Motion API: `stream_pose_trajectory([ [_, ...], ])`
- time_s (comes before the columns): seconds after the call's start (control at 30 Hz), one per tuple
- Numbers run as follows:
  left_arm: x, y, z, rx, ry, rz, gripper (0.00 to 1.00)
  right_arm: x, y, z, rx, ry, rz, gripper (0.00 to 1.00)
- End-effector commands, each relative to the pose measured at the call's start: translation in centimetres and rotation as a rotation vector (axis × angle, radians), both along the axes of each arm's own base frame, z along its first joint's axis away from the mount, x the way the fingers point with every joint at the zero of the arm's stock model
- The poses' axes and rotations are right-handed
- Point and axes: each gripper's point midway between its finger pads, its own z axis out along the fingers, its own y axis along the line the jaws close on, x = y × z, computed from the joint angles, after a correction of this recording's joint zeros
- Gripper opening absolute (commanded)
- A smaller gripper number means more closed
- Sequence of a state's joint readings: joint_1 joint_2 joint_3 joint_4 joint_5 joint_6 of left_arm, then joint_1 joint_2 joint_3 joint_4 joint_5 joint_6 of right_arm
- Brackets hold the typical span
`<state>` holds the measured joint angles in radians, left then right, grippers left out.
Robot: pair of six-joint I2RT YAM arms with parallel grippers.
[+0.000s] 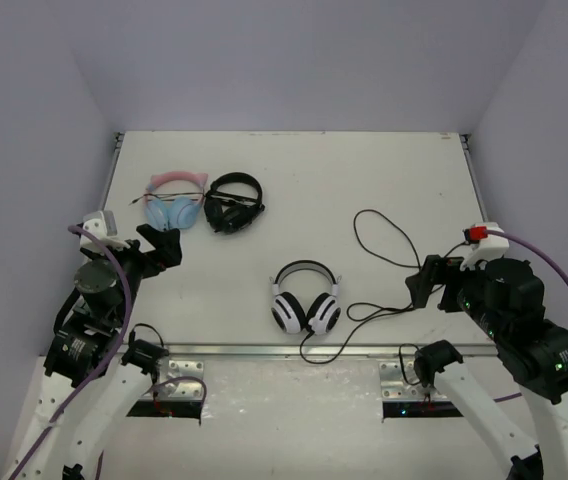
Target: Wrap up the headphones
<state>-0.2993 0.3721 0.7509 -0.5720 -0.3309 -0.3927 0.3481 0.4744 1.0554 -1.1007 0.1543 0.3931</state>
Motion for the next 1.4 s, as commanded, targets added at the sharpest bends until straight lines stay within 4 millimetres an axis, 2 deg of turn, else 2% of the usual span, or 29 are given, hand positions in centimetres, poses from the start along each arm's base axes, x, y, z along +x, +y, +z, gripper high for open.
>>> stream_pose_trajectory([
  [0.0, 0.4, 0.0, 0.7, -0.001, -0.034, 0.000, 1.00, 0.4, 0.0, 2.4, 0.024, -0.094, -0.004, 0.99],
  [0.23, 0.4, -0.2, 0.5, 0.001, -0.043, -0.011, 1.00, 0.1, 0.4, 3.6, 0.058, -0.149, 0.023, 0.99],
  [0.33, 0.8, -1.3, 1.3, 0.015, -0.098, -0.078, 1.00, 0.2, 1.5, 3.5, 0.056, -0.136, 0.091, 0.99],
  [0.37, 0.8, -3.4, 2.0, 0.013, -0.133, -0.201, 1.00, 0.2, 1.8, 3.4, 0.055, -0.125, 0.112, 0.99],
  [0.43, 1.6, -5.6, 3.9, 0.044, -0.197, -0.318, 1.00, 0.0, 3.2, 3.2, 0.080, -0.088, 0.182, 0.99],
  [0.47, 1.6, -7.7, 4.4, 0.040, -0.210, -0.435, 1.00, -0.1, 3.8, 3.1, 0.095, -0.077, 0.209, 0.99],
  [0.5, 3.8, -9.4, 3.3, 0.046, -0.158, -0.497, 1.00, -0.3, 4.8, 2.8, 0.126, -0.063, 0.259, 0.99],
  [0.53, 4.5, -11.2, 3.5, 0.046, -0.130, -0.592, 1.00, -0.3, 5.4, 2.8, 0.153, -0.057, 0.277, 0.99],
  [0.6, 6.6, -13.9, 1.3, 0.072, -0.004, -0.712, 1.00, -0.2, 6.5, 2.3, 0.185, -0.048, 0.321, 0.99],
  [0.63, 8.6, -15.9, -1.3, 0.084, 0.137, -0.767, 1.00, -0.3, 7.0, 2.2, 0.203, -0.040, 0.347, 0.99],
  [0.67, 9.2, -16.9, -2.7, 0.130, 0.198, -0.773, 1.00, -0.2, 7.2, 2.1, 0.208, -0.034, 0.354, 0.99],
  [0.7, 8.1, -20.2, -4.0, 0.226, 0.223, -0.869, 1.00, 0.0, 7.4, 1.8, 0.210, -0.029, 0.360, 0.99],
  [0.73, 8.1, -21.6, -7.2, 0.307, 0.324, -0.897, 1.00, -0.1, 7.6, 1.7, 0.213, -0.025, 0.374, 0.99],
  [0.77, 7.5, -24.0, -9.2, 0.442, 0.366, -0.960, 1.00, 0.0, 7.8, 1.3, 0.211, -0.018, 0.384, 0.99],
  [0.8, 7.2, -24.9, -10.4, 0.495, 0.397, -0.989, 1.00, -0.1, 7.8, 1.2, 0.213, -0.014, 0.386, 0.99],
  [0.87, 7.0, -26.0, -12.9, 0.611, 0.451, -1.036, 1.00, -0.3, 7.9, 1.1, 0.214, -0.016, 0.398, 0.99],
  [0.9, 6.6, -26.9, -15.5, 0.661, 0.506, -1.075, 1.00, -0.5, 7.9, 1.1, 0.214, -0.017, 0.406, 0.99],
  [0.97, 6.7, -27.1, -17.9, 0.733, 0.530, -1.102, 1.00, -1.1, 7.9, 1.2, 0.214, -0.033, 0.420, 0.99],
  [1.0, 6.7, -27.3, -20.0, 0.758, 0.571, -1.120, 1.00, -1.3, 7.8, 1.3, 0.212, -0.039, 0.421, 0.99],
  [1.07, 7.1, -27.7, -21.3, 0.790, 0.574, -1.136, 1.00, -1.7, 7.6, 1.3, 0.206, -0.047, 0.425, 0.99],
  [1.1, 7.1, -28.5, -22.2, 0.806, 0.583, -1.157, 0.99, -2.0, 7.5, 1.5, 0.207, -0.060, 0.431, 0.99],
  [1.17, 7.4, -29.2, -23.0, 0.837, 0.578, -1.171, 0.96, -2.4, 7.5, 1.6, 0.209, -0.071, 0.441, 0.99],
  [1.23, 7.5, -29.4, -24.4, 0.854, 0.605, -1.181, 0.93, -2.6, 7.6, 1.8, 0.213, -0.080, 0.449, 0.99],
  [1.37, 7.5, -29.0, -27.1, 0.906, 0.651, -1.214, 0.81, -2.9, 7.7, 2.2, 0.218, -0.098, 0.462, 0.99],
])
